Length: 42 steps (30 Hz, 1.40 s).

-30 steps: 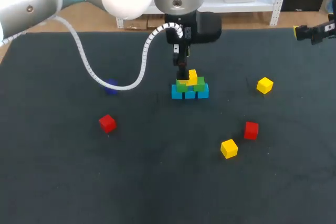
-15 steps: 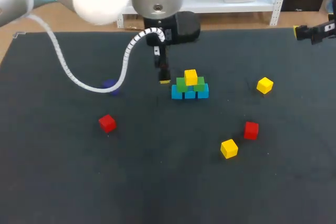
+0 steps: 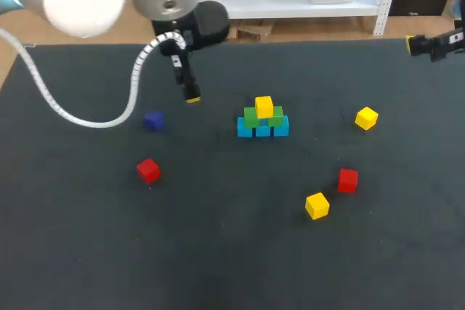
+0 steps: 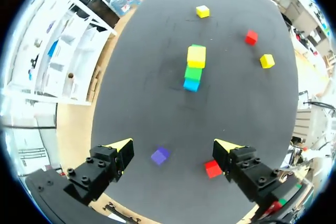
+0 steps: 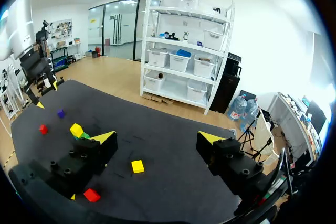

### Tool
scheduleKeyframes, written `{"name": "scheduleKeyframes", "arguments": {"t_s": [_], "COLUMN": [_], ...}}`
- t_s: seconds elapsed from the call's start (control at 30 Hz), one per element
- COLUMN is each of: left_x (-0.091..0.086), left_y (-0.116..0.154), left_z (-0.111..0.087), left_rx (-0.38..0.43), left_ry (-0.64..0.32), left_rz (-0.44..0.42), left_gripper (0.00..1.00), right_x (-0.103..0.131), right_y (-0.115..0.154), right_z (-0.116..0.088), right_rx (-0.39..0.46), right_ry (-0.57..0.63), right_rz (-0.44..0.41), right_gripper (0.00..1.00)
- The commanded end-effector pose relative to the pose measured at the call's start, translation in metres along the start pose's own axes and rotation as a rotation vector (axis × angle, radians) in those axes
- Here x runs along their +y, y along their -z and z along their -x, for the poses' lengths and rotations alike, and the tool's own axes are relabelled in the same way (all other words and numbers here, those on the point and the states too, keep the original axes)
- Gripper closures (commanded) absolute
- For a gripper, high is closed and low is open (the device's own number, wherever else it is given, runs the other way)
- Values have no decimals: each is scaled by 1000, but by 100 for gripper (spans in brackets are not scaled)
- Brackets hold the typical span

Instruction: Place the blue cubes, place green cubes on the blue cubes, place the yellow cubes on the green cubes, then place the red cubes on the yellow cubes, and place purple cube on the red cubes.

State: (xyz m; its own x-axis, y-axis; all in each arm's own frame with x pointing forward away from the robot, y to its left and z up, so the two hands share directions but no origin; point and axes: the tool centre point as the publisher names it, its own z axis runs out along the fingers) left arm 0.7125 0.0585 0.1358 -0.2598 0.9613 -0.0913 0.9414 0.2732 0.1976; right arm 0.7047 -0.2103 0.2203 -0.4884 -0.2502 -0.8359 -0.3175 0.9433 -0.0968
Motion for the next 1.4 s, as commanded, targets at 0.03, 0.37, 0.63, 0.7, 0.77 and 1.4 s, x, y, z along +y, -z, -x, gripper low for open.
{"name": "scheduleKeyframes", "arguments": {"t_s": [0.03,0.37,0.63,0.7,0.77,1.4], "left_x": [1,-2,-6,-5,-5,25], "left_y": [4,7,10,9,9,-27], "left_z": [-21,-55,-75,-81,-84,-75], "left_rx": [-37,17,110,128,127,197], "left_ry": [20,48,49,49,57,-61], "left_rz": [9,-11,-40,-45,-40,-177], "left_gripper": [0,0,0,0,0,0], "right_x": [-1,-1,-1,-1,-1,-1], "right_y": [-3,-3,-3,-3,-3,-3], "right_z": [-3,-3,-3,-3,-3,-3], "right_rx": [-42,-42,-42,-42,-42,-42], "right_ry": [-1,-1,-1,-1,-1,-1], "right_rz": [6,6,6,6,6,6], "right_gripper": [0,0,0,0,0,0]}}
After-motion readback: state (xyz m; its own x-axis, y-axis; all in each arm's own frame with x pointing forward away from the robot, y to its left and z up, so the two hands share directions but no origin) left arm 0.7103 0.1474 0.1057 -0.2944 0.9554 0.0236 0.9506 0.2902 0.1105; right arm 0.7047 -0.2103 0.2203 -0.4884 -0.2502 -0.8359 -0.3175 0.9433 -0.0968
